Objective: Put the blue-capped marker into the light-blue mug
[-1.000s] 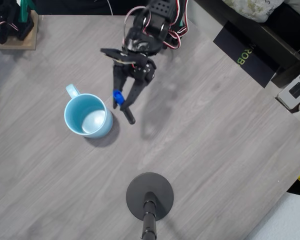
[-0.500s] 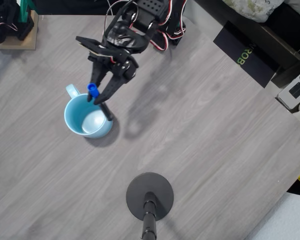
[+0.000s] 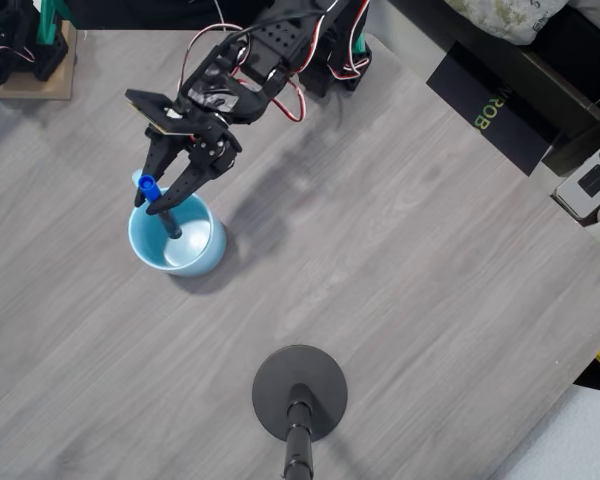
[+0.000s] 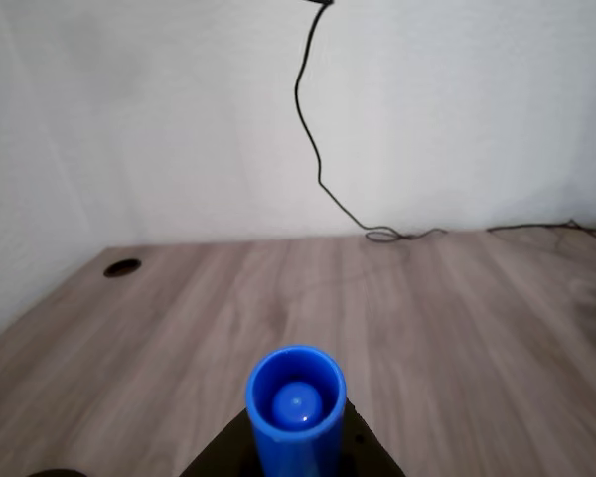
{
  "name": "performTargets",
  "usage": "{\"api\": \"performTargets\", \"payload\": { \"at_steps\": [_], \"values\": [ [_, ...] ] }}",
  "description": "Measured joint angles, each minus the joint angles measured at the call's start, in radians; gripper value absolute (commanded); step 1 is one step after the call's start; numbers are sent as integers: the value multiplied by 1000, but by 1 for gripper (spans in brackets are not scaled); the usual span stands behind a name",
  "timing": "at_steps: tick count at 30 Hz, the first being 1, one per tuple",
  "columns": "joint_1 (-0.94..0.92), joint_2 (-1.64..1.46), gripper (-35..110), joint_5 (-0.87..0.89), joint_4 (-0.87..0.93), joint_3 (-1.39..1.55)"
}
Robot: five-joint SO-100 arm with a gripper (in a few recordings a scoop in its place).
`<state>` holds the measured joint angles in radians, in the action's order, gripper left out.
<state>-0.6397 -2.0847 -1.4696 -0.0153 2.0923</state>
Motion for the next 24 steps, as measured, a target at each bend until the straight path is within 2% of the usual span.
{"api": "performTargets", "payload": {
  "at_steps": [6, 24],
  "values": [
    [8, 0, 0, -25, -94, 115],
    [-5, 0, 0, -15, -98, 207]
  ]
}}
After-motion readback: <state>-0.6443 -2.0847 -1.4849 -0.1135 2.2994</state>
